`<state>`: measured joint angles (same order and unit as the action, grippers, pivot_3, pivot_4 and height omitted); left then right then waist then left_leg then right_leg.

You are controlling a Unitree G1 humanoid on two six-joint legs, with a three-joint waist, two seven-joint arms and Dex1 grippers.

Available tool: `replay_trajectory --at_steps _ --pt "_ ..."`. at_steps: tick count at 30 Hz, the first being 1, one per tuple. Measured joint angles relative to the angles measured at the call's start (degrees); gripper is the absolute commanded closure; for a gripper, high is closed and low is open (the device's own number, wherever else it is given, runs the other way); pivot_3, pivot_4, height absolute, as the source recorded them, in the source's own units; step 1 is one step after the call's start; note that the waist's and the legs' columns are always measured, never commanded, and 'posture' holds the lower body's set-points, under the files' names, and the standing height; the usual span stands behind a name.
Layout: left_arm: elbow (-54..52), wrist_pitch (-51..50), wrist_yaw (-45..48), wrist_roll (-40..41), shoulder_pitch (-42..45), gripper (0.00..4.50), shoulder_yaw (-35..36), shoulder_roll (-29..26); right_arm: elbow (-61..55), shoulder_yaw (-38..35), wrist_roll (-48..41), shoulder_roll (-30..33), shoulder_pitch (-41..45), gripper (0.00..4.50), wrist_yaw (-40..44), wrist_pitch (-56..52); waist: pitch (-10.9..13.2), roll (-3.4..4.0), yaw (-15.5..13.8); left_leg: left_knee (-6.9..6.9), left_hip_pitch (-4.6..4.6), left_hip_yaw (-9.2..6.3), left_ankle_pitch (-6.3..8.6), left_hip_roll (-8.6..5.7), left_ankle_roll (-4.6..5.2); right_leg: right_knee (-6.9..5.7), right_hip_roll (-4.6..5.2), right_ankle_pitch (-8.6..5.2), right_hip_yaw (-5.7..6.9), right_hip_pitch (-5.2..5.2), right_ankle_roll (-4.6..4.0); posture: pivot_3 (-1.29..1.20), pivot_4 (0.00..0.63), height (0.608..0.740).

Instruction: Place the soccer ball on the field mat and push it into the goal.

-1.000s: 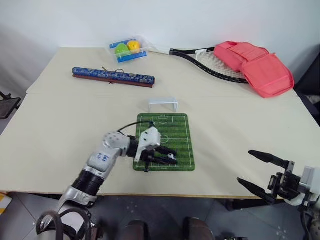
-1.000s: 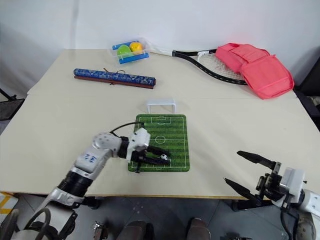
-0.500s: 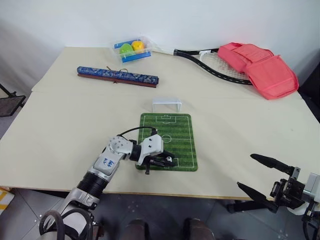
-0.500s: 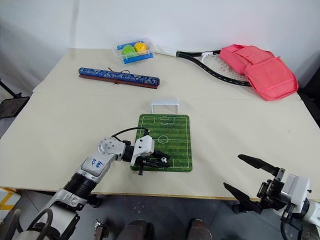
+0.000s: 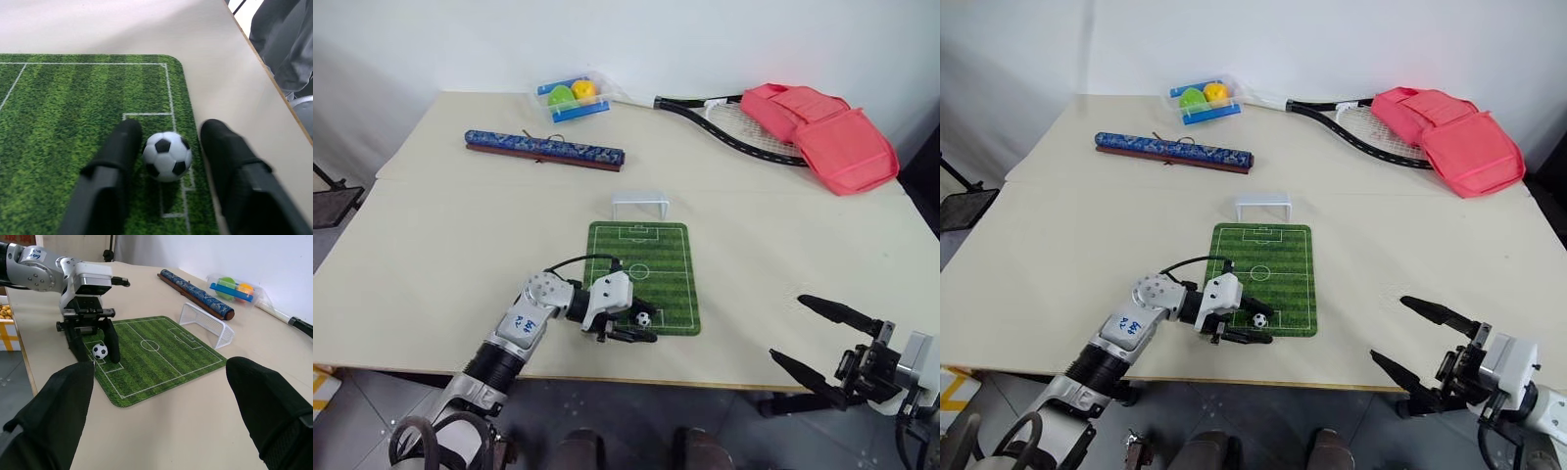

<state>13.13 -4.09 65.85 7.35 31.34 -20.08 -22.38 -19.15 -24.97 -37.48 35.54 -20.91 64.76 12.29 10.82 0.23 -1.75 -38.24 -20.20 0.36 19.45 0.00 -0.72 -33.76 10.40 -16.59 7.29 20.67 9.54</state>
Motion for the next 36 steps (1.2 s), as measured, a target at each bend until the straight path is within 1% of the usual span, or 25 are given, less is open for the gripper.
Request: replay_trajectory --at_steps 1,2,12,15,19,23,25,27,29,31,34,35,36 --pt "-0.02 0.09 0.01 0.21 -0.18 0.92 0.02 0.15 -0.16 0.02 0.15 0.00 0.04 0.00 -0.15 -0.14 0.00 0.00 -0.02 -0.01 0.00 0.00 0.00 0.00 0.00 0.00 0.00 0.00 0.00 -0.01 0.00 0.00 0.150 0.740" --pt "-0.02 0.04 0.01 0.32 -0.19 0.72 0.03 0.28 -0.41 0.08 0.30 0.00 0.08 0.00 -0.27 -0.32 0.00 0.00 -0.05 -0.02 0.00 0.00 0.00 0.00 0.00 -0.01 0.00 0.00 0.00 0.00 0.00 0.00 0.150 0.740" --pt "-0.98 0.69 0.59 0.76 -0.11 0.72 1.98 0.30 -1.01 2.34 0.57 0.00 1.63 0.00 -0.88 -2.22 0.00 0.00 0.12 0.00 -0.02 0.00 0.00 0.00 0.00 0.00 0.00 0.00 0.01 0.01 0.00 0.00 0.150 0.740" --pt "-2.03 0.94 0.88 2.15 -0.20 0.72 3.23 0.19 -1.01 3.10 0.59 -0.03 1.87 0.00 -0.88 -2.52 0.00 0.00 0.16 0.00 -0.01 -0.01 0.00 0.00 0.00 -0.01 0.00 0.01 0.00 0.02 0.00 0.00 0.150 0.740" --pt "-8.78 -1.08 2.66 9.42 -2.25 0.72 8.88 -2.08 -0.89 4.57 0.78 -0.31 2.70 0.00 -0.78 -2.66 0.00 0.01 0.49 0.05 0.00 0.00 0.00 0.03 0.00 -0.01 -0.01 0.01 -0.02 0.04 -0.01 0.00 0.150 0.740" --pt "-15.02 -3.53 5.06 17.39 -7.68 0.72 16.30 -7.24 -0.50 4.52 0.83 -0.40 3.86 0.00 -0.48 -2.61 -0.01 0.03 0.56 0.05 0.03 0.00 0.00 0.05 0.00 -0.02 -0.01 0.01 -0.03 0.04 -0.01 0.00 0.150 0.740" --pt "-17.14 -4.35 5.67 19.78 -11.53 0.72 19.96 -10.48 -0.33 4.40 0.77 -0.45 4.20 0.00 -0.16 -2.43 0.00 0.04 0.45 0.05 0.02 -0.01 0.00 0.05 0.00 -0.01 -0.01 0.01 -0.02 0.03 -0.01 0.00 0.150 0.740" --pt "-17.89 -4.59 6.05 20.74 -14.98 1.12 23.20 -13.34 0.28 4.36 0.61 -0.45 4.71 0.00 0.35 -2.34 0.00 0.05 0.36 0.04 0.02 -0.01 0.01 0.04 0.01 0.00 -0.01 0.01 -0.02 0.02 -0.01 0.00 0.150 0.740" --pt "-18.28 -4.47 6.35 21.36 -18.81 1.62 25.80 -15.20 1.28 4.33 0.33 -0.44 6.05 0.00 0.62 -2.37 0.00 0.05 0.32 0.03 0.02 0.00 0.02 0.04 0.03 0.00 0.00 0.01 -0.04 0.02 -0.01 0.00 0.150 0.740" --pt "-18.81 -4.23 6.85 21.60 -22.97 2.31 27.13 -16.38 1.75 4.28 0.22 -0.39 7.05 0.00 1.08 -2.37 0.01 0.06 0.23 0.05 0.01 -0.03 0.03 0.04 0.02 0.00 -0.01 0.01 -0.02 0.04 -0.02 0.00 0.150 0.740" --pt "-19.81 -2.25 6.94 21.42 -29.73 3.27 27.85 -16.25 3.15 4.19 0.14 0.54 8.43 0.00 3.00 -2.32 0.01 0.07 0.34 0.06 0.02 0.02 0.08 0.04 0.04 0.03 0.00 0.01 -0.06 0.03 -0.02 0.00 0.150 0.740" --pt "-20.01 -1.59 6.74 21.01 -32.08 3.65 27.33 -15.62 3.97 4.17 0.13 1.18 8.51 0.00 4.30 -2.29 0.02 0.07 0.36 0.06 0.01 0.02 0.08 0.05 0.04 0.03 -0.01 0.01 -0.05 0.04 -0.02 0.00 0.150 0.740" --pt "-20.27 -1.44 6.51 20.70 -32.85 3.91 26.69 -15.15 4.21 4.19 0.13 1.55 8.56 0.00 5.12 -2.27 0.02 0.08 0.24 0.05 0.00 0.01 0.08 0.05 0.04 0.02 -0.01 0.01 -0.04 0.04 -0.02 0.00 0.150 0.740"
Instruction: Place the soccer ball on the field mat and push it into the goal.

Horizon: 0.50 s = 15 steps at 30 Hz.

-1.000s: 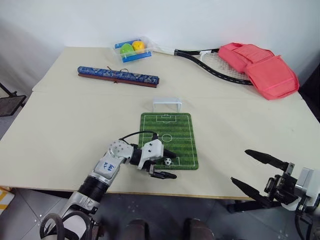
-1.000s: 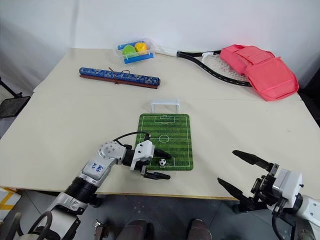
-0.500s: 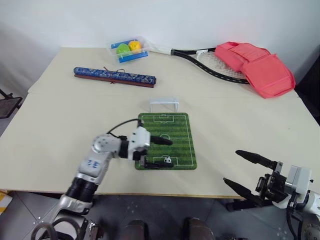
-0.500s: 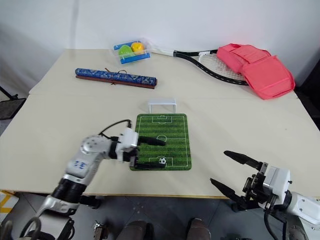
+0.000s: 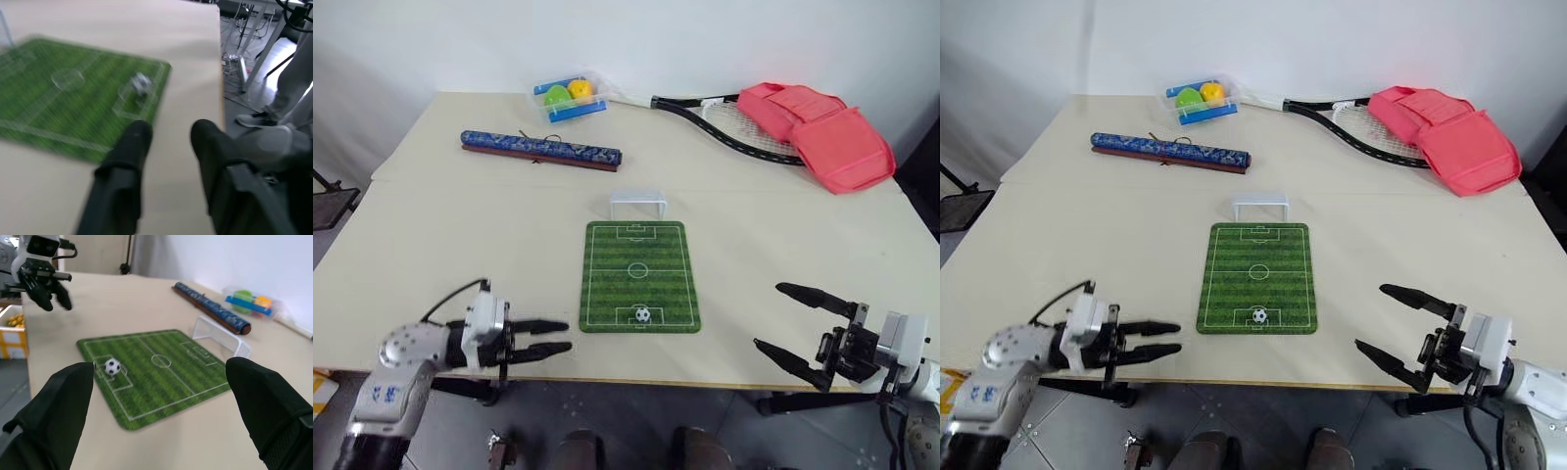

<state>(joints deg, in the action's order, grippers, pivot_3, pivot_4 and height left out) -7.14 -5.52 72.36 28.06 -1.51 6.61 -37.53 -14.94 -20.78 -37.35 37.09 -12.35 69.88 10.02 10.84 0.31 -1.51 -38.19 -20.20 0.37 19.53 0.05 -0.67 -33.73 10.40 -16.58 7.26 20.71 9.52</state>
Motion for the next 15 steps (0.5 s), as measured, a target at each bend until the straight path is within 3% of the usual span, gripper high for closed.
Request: replay_trajectory --at_steps 2,15 --pt "-1.73 0.22 -0.97 -0.72 -0.47 4.47 -2.28 1.55 0.41 0.03 -0.05 0.68 0.63 0.00 2.09 0.07 0.01 0.01 -0.32 -0.06 0.00 -0.02 0.00 -0.01 0.00 -0.01 0.01 0.00 0.00 -0.03 0.00 0.00 0.150 0.740" --pt "-0.09 -2.43 -11.32 -9.11 11.89 4.47 -16.80 12.01 8.61 -3.20 -1.10 0.63 -2.33 0.00 11.19 4.86 0.00 0.02 -0.05 -0.05 0.02 0.03 -0.01 -0.03 0.00 0.00 -0.01 0.04 -0.01 -0.04 -0.01 0.00 0.150 0.740"
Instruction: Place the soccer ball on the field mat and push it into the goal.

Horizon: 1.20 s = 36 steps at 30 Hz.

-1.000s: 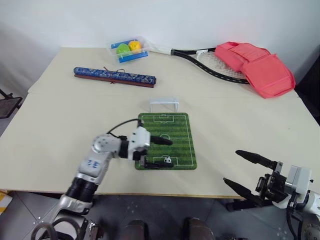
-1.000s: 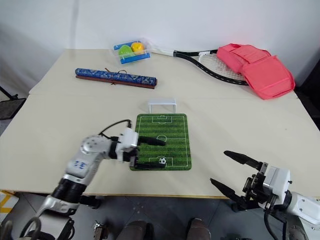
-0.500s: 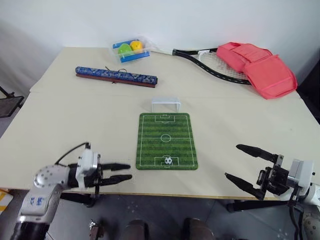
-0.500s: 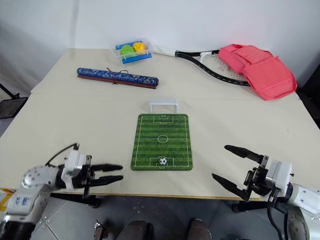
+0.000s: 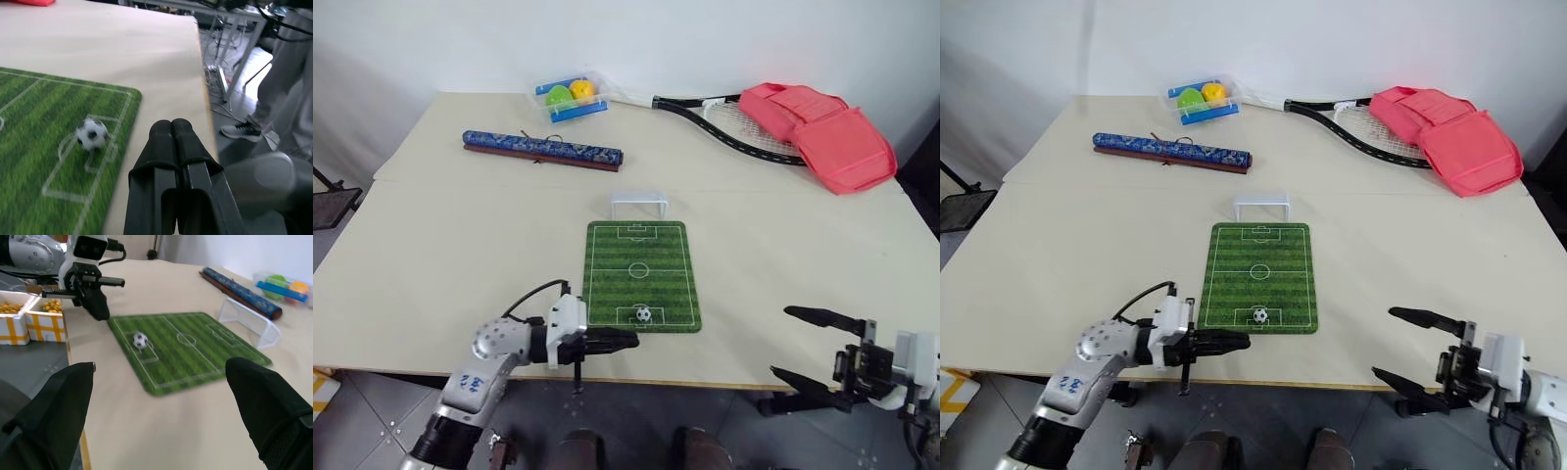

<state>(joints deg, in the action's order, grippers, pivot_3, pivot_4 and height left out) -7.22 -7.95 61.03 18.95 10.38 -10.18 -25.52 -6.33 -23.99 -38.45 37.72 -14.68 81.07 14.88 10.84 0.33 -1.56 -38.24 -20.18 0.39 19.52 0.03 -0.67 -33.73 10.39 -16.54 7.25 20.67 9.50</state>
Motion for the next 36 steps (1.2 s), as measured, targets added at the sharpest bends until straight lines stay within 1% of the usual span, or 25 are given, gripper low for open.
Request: replay_trajectory --at_steps 7,14,16,19,21,23,26,28,32,34,36 --pt "4.38 -1.75 -2.81 -2.83 4.22 4.47 -2.96 2.68 2.47 -1.43 -0.07 -2.37 -2.57 0.00 2.09 4.03 0.00 0.01 0.04 0.00 0.01 0.01 0.00 0.00 0.00 0.00 0.00 0.00 -0.01 0.00 0.00 0.00 0.150 0.740" --pt "12.20 -2.30 -8.76 -6.27 10.78 4.47 -3.92 7.80 3.78 -1.53 -0.04 -4.49 -4.76 0.00 2.22 6.65 -0.01 0.01 -0.10 -0.03 0.01 0.00 0.00 -0.02 0.00 0.04 0.01 0.02 -0.01 -0.03 0.04 0.00 0.150 0.740" --pt "15.97 -1.04 -10.94 -7.15 13.77 4.47 -3.37 9.71 3.63 -1.72 -0.03 -5.67 -4.87 0.00 0.65 7.02 0.00 0.00 -0.12 -0.04 0.01 0.00 0.00 -0.02 0.00 0.04 0.00 0.02 -0.01 -0.03 0.04 0.00 0.150 0.740" --pt "23.84 3.08 -15.15 -8.05 19.75 4.47 -0.92 13.11 2.57 -1.97 0.07 -9.72 -4.78 0.00 -5.36 7.33 0.00 -0.01 -0.19 -0.04 -0.02 -0.01 -0.01 -0.03 0.00 0.05 0.01 0.03 0.01 -0.02 0.05 0.00 0.150 0.740" --pt "28.01 6.39 -17.63 -8.07 23.89 4.47 1.60 14.03 1.42 -1.96 0.31 -11.96 -4.26 0.00 -9.70 7.33 0.01 -0.01 -0.14 -0.04 -0.02 0.00 -0.01 -0.03 -0.01 0.05 0.01 0.03 0.00 -0.01 0.06 0.00 0.150 0.740" --pt "30.25 10.27 -17.65 -7.92 26.50 4.47 3.83 13.79 0.62 -1.98 0.87 -13.43 -3.70 0.00 -13.55 7.33 0.00 0.00 0.18 0.01 -0.01 0.04 -0.01 -0.04 -0.01 0.06 0.01 0.03 -0.02 0.01 0.07 0.00 0.150 0.740" --pt "30.73 14.91 -13.05 -5.71 27.04 4.47 5.94 11.69 -0.17 -1.90 1.91 -14.32 -2.25 0.00 -18.38 7.17 -0.01 0.03 0.40 0.08 -0.03 0.12 -0.01 -0.02 -0.01 0.05 0.00 0.03 -0.06 0.13 0.06 0.00 0.150 0.740" --pt "30.26 15.86 -9.01 -3.41 26.88 4.47 7.72 8.69 -0.60 -1.47 2.27 -14.33 -1.00 0.00 -20.46 6.86 -0.01 0.02 0.40 0.05 -0.03 0.13 -0.02 -0.01 -0.02 -0.01 -0.01 0.03 -0.08 0.15 0.06 0.00 0.150 0.740" --pt "26.88 15.42 -2.64 0.09 25.07 4.47 11.92 0.37 -1.04 -0.44 2.99 -14.24 0.56 0.00 -21.46 6.18 -0.02 0.03 0.32 0.04 -0.01 0.13 -0.03 0.00 -0.01 -0.03 -0.01 0.03 -0.11 0.14 0.06 0.00 0.150 0.740" --pt "24.11 12.60 -0.03 2.49 22.17 4.47 14.48 -5.07 -0.84 0.77 3.18 -13.83 2.21 0.00 -21.48 5.97 -0.01 0.02 0.48 0.04 -0.01 0.14 -0.02 0.00 0.00 -0.04 -0.01 0.03 -0.15 0.16 0.06 0.00 0.150 0.740" --pt "21.96 9.50 1.28 4.62 19.01 4.47 17.45 -9.20 -0.07 1.31 3.27 -13.19 3.66 0.00 -21.23 5.94 -0.01 0.03 0.58 0.06 -0.01 0.13 -0.02 0.00 0.00 -0.06 -0.01 0.03 -0.16 0.18 0.06 0.00 0.150 0.740"
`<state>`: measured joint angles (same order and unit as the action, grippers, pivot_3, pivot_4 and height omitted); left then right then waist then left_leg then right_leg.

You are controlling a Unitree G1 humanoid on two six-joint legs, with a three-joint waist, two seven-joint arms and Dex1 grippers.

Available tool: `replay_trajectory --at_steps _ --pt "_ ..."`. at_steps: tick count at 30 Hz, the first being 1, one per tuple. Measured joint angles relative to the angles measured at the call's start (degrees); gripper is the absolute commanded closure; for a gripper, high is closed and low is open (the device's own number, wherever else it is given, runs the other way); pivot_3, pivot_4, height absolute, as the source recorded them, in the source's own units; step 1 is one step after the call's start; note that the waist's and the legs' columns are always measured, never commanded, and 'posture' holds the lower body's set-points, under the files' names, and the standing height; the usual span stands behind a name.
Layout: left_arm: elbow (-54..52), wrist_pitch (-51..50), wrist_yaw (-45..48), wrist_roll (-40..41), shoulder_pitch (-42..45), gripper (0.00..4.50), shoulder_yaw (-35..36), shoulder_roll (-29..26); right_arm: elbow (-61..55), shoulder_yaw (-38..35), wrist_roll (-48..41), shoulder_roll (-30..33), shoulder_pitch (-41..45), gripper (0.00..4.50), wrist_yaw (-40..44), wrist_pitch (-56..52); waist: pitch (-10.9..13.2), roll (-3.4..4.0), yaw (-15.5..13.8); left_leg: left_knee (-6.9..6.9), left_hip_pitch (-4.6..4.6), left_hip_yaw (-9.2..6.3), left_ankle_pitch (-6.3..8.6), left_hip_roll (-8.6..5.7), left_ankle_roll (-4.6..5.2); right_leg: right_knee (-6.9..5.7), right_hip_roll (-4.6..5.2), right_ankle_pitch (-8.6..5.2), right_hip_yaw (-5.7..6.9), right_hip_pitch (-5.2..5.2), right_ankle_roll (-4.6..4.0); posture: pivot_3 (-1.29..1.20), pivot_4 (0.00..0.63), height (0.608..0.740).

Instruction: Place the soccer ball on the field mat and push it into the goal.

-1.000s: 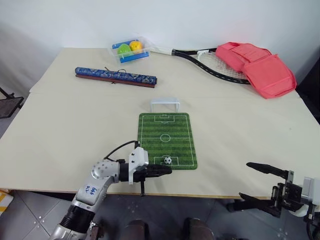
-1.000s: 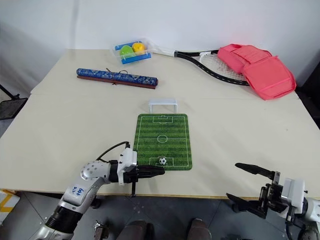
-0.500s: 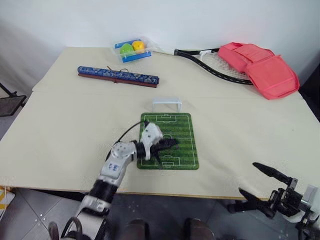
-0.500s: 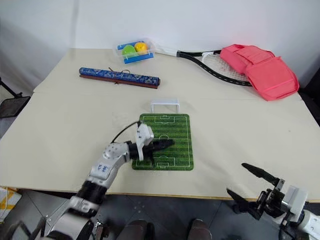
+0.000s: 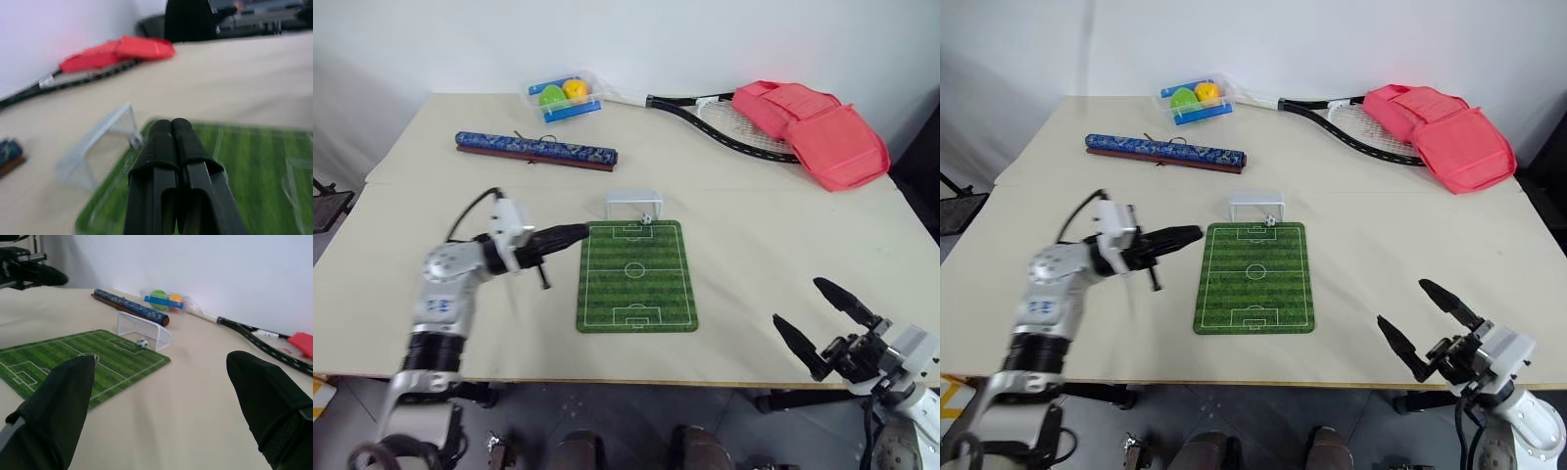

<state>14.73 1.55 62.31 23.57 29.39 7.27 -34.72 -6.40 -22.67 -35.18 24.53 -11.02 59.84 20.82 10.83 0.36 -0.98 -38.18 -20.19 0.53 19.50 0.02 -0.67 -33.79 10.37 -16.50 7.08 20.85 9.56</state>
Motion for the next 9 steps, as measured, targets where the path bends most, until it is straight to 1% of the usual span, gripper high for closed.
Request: replay_trajectory --at_steps 2,3,4,7,9 --pt "-1.97 -2.32 -0.71 1.04 -5.68 4.47 4.15 -3.69 1.60 0.27 0.15 0.88 2.64 0.00 0.66 0.02 0.01 0.05 0.33 0.02 0.02 0.05 0.01 0.01 0.01 -0.02 0.01 0.00 -0.07 0.02 0.00 0.00 0.150 0.740" --pt "-2.79 -3.40 -1.93 1.03 -10.56 4.47 6.62 -5.54 2.78 0.45 0.34 1.50 4.45 0.00 0.79 -0.01 0.01 0.06 0.83 0.06 0.03 0.07 0.01 0.02 0.02 -0.03 0.00 0.00 -0.11 0.07 0.00 0.00 0.150 0.740" --pt "-2.74 -4.25 -2.78 0.94 -13.79 4.47 7.87 -6.15 3.48 0.28 0.36 1.95 5.18 0.00 0.83 0.01 0.03 0.09 0.93 0.08 0.02 0.07 0.01 0.02 0.01 -0.04 0.00 0.00 -0.10 0.09 0.00 0.00 0.150 0.740" --pt "-4.29 -4.63 -5.84 0.72 -22.14 4.47 10.50 -5.50 5.33 0.87 0.53 2.18 7.86 0.00 1.27 -0.03 0.06 0.04 0.70 0.04 -0.05 0.05 0.01 0.02 0.01 -0.08 0.02 -0.01 -0.09 0.14 -0.01 0.00 0.150 0.740" --pt "-7.30 -4.57 -9.26 0.66 -26.16 4.47 12.66 -3.91 6.11 1.94 0.64 2.21 8.97 0.00 1.88 -0.06 0.07 0.01 0.25 0.00 -0.07 0.04 0.01 0.04 0.01 -0.08 0.02 0.00 -0.09 0.15 -0.02 0.00 0.150 0.740"
